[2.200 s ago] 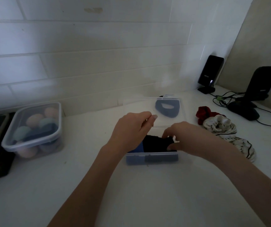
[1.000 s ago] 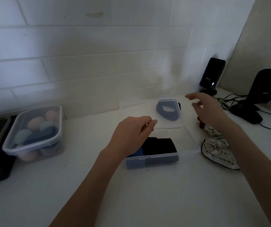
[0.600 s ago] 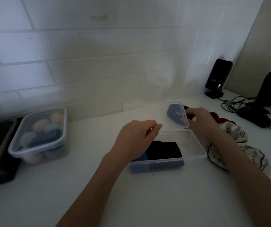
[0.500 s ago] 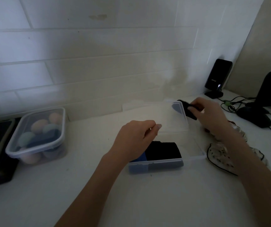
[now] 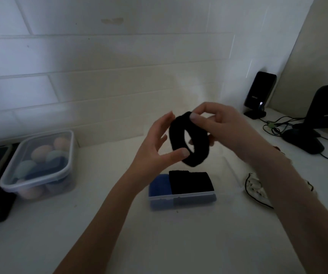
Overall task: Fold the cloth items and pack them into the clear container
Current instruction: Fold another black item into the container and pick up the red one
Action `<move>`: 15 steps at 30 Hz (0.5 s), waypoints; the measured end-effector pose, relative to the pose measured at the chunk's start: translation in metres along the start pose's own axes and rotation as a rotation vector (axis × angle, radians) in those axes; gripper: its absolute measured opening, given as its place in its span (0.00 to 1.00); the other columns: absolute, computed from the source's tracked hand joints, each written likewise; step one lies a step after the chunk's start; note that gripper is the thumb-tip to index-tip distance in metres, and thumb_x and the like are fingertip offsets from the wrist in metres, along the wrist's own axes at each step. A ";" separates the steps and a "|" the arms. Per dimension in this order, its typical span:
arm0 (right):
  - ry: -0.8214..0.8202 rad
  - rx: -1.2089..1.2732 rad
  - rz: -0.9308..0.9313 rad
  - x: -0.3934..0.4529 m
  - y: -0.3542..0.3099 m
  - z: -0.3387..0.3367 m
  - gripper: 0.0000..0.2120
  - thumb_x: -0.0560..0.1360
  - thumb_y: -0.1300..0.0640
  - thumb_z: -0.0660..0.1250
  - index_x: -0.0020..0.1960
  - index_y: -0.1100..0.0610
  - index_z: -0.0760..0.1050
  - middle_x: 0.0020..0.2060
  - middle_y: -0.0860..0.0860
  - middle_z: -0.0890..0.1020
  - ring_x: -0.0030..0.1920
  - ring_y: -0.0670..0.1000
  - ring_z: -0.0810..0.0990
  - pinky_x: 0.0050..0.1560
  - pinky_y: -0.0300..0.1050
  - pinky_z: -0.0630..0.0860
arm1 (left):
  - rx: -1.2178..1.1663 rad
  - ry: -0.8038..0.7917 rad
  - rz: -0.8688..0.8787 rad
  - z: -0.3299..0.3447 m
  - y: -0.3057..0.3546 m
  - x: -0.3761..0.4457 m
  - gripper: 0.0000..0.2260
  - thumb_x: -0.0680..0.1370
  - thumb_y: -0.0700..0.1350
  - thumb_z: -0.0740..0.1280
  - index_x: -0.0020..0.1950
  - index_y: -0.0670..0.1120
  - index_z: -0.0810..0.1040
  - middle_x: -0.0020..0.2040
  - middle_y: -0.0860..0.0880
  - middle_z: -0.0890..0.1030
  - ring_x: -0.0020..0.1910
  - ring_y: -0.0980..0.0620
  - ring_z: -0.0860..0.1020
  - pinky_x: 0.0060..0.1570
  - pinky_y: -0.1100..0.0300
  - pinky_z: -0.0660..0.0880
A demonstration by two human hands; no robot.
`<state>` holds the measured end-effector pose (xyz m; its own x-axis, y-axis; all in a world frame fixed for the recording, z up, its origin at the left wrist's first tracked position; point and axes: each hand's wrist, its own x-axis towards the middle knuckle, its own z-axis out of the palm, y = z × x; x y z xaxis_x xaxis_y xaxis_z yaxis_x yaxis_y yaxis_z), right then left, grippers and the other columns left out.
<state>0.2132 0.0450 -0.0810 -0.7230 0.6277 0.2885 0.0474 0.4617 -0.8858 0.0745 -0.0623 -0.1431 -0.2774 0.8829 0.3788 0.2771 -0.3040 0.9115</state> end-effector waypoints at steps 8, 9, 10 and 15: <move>-0.168 0.260 0.049 -0.003 0.003 0.008 0.18 0.73 0.59 0.68 0.63 0.55 0.75 0.47 0.57 0.85 0.46 0.53 0.83 0.51 0.47 0.80 | -0.245 0.065 -0.065 0.000 0.005 0.001 0.24 0.63 0.49 0.75 0.57 0.55 0.73 0.49 0.58 0.84 0.51 0.58 0.82 0.46 0.65 0.77; -0.165 0.226 0.043 -0.002 0.004 0.008 0.20 0.72 0.61 0.69 0.63 0.54 0.74 0.46 0.56 0.85 0.46 0.51 0.83 0.53 0.49 0.79 | -0.247 0.076 -0.063 -0.001 0.006 0.001 0.23 0.64 0.47 0.77 0.56 0.55 0.74 0.47 0.59 0.84 0.50 0.57 0.82 0.45 0.65 0.78; -0.150 0.197 0.040 -0.002 0.004 0.008 0.22 0.71 0.62 0.70 0.64 0.53 0.74 0.45 0.55 0.85 0.44 0.50 0.83 0.54 0.49 0.78 | -0.243 0.084 -0.057 0.000 0.007 0.001 0.22 0.64 0.46 0.76 0.55 0.55 0.74 0.46 0.59 0.84 0.50 0.57 0.82 0.45 0.66 0.78; -0.056 0.125 0.024 -0.002 0.006 0.017 0.21 0.70 0.63 0.72 0.62 0.54 0.74 0.40 0.51 0.84 0.37 0.46 0.82 0.43 0.38 0.77 | -0.203 0.134 -0.078 0.001 0.006 0.002 0.14 0.70 0.41 0.70 0.55 0.51 0.78 0.47 0.52 0.85 0.49 0.51 0.84 0.49 0.59 0.80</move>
<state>0.2028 0.0361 -0.0931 -0.7605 0.5997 0.2490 -0.0184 0.3634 -0.9315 0.0764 -0.0627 -0.1368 -0.4143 0.8552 0.3114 0.0636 -0.3141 0.9473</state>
